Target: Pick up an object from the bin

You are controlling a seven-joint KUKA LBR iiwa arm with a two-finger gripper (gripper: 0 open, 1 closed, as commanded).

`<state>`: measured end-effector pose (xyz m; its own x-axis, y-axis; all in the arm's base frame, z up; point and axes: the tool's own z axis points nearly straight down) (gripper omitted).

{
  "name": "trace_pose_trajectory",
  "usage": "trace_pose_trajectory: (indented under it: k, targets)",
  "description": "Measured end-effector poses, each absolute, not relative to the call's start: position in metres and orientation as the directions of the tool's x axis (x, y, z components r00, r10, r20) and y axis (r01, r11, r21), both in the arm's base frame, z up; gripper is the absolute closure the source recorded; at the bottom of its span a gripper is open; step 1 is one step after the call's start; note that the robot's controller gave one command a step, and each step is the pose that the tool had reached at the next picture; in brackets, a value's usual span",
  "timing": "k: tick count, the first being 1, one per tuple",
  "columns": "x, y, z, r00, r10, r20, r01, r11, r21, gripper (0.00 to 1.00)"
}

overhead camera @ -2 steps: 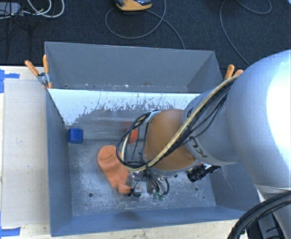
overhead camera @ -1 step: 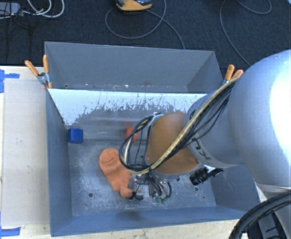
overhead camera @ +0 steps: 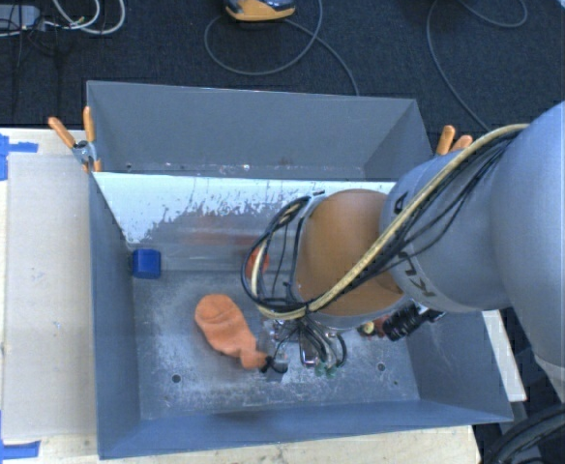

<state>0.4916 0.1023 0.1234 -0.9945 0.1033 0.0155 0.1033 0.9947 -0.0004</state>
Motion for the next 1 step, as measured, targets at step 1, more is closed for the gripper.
trace_pose_trajectory:
  k: [1]
  targets:
    - [0.4791, 0.0922, 0.1519, -0.971, 0.237, 0.007, 0.237, 0.971, 0.002, 1.00]
